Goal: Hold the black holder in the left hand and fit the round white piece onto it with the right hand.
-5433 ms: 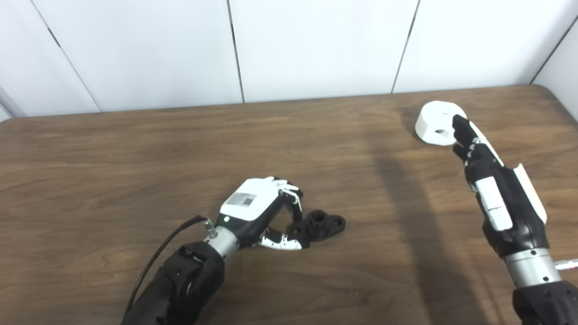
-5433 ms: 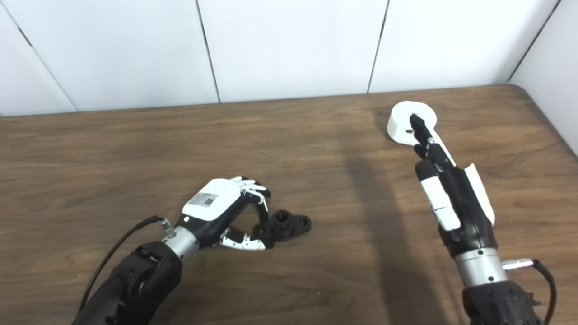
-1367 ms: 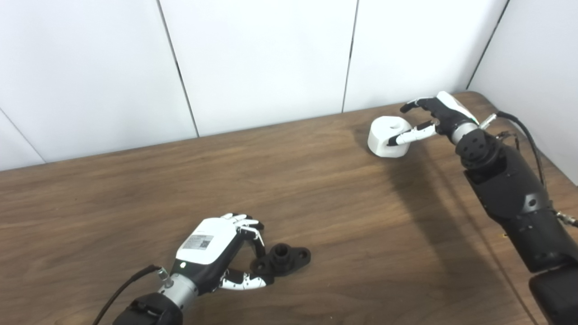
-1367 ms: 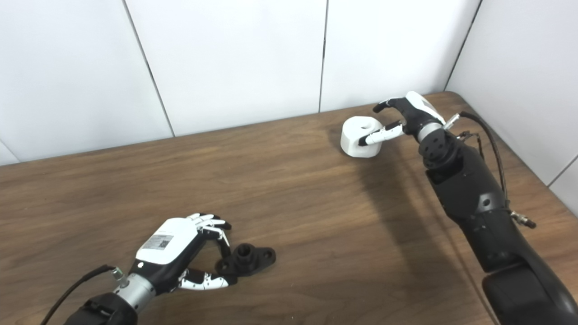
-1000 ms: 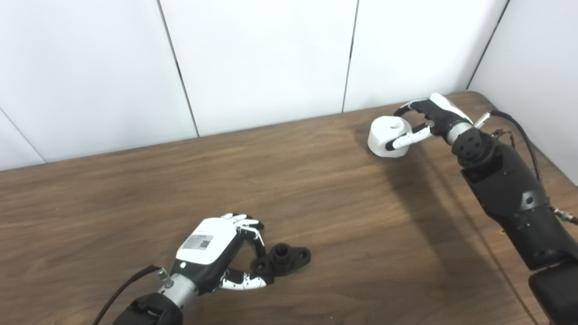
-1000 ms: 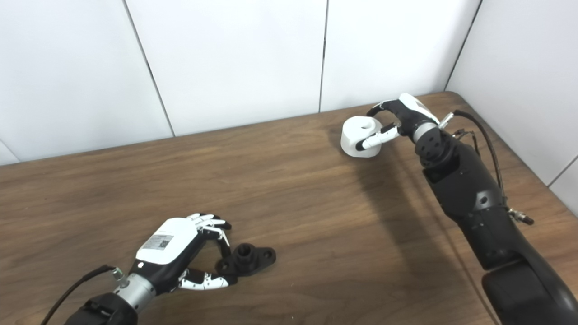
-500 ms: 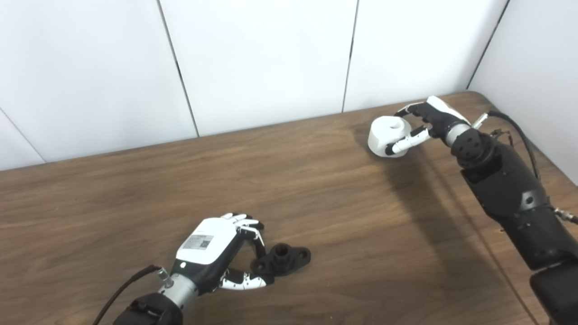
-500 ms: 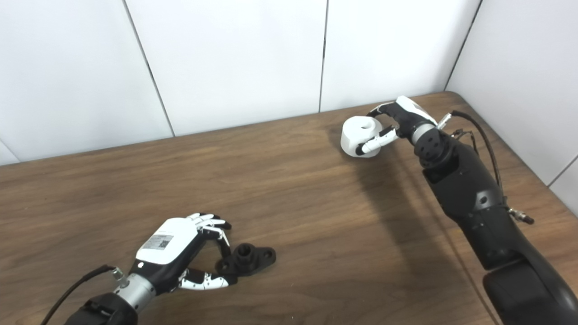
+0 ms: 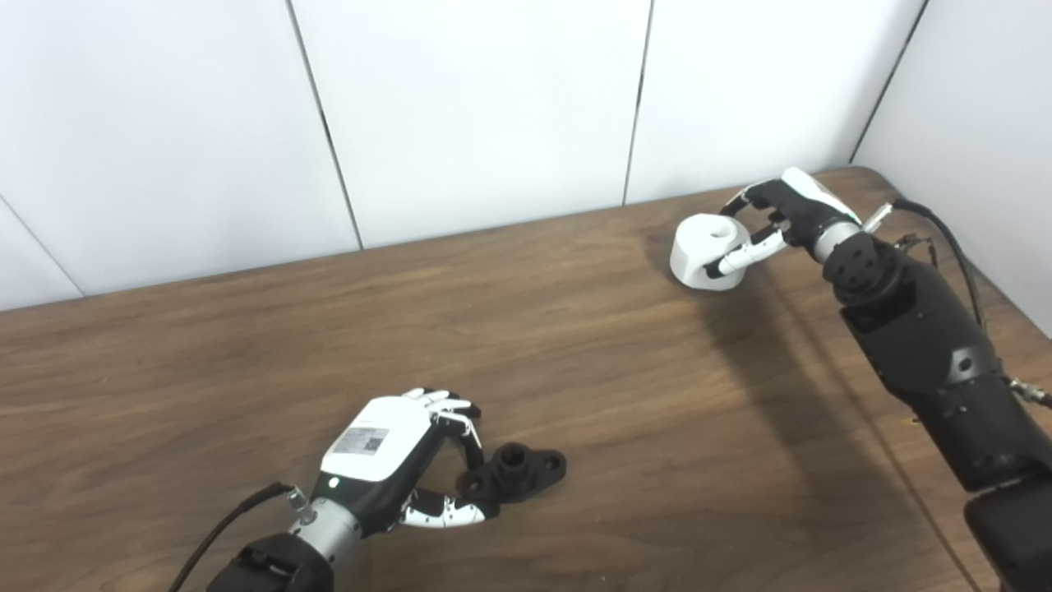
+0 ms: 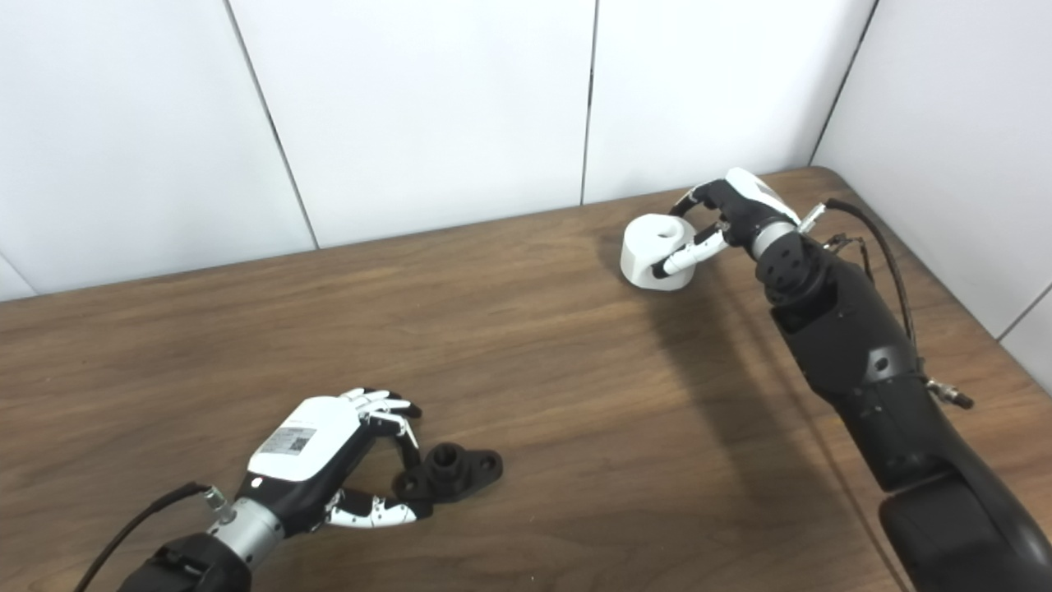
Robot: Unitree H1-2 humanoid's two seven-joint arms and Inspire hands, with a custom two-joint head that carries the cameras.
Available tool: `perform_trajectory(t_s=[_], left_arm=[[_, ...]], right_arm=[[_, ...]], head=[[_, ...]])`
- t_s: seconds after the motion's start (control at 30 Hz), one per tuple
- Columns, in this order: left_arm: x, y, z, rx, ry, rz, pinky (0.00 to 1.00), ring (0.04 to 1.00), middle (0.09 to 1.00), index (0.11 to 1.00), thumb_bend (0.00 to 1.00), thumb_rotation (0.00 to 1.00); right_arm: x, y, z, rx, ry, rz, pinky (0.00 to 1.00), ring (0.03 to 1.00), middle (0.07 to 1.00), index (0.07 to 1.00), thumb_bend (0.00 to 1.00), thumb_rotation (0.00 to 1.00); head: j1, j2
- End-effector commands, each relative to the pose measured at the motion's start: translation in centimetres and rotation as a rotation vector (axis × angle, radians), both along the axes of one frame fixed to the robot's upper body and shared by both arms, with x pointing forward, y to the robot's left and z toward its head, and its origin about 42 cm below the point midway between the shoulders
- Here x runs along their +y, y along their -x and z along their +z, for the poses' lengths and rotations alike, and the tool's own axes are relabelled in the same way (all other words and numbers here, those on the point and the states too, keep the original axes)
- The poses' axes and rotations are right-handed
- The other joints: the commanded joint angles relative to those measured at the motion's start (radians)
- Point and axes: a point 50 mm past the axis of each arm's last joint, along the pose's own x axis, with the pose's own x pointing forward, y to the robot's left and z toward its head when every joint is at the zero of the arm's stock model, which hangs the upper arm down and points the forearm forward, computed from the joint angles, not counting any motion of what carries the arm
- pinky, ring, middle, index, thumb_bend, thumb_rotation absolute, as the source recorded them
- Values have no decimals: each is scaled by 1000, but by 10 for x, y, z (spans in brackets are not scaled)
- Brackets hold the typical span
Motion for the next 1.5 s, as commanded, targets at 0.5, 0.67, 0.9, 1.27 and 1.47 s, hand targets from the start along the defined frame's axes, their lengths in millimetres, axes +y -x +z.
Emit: perform_trajectory(t_s=[0.5,0.67,0.9,1.27,1.47], left_arm=[[19,18,-48,190,-157,33,926,889,816,490,513,51],[18,17,-49,188,-159,33,928,890,816,490,513,52],[14,17,-47,195,-164,33,930,897,823,491,512,53],[2,16,-49,193,-180,43,938,911,825,491,511,56],[-2,16,-47,186,-174,35,939,913,832,491,510,56]], right_arm=[[-2,-7,28,-224,40,38,883,874,774,483,525,138],[7,-2,35,-233,50,69,879,872,774,483,525,139],[43,26,70,-278,92,203,863,872,773,483,526,141],[110,95,97,-260,104,456,870,864,767,482,525,141],[134,126,99,-221,93,553,865,878,775,482,525,140]], head=[[7,-1],[16,2],[74,32],[153,59],[182,85]])
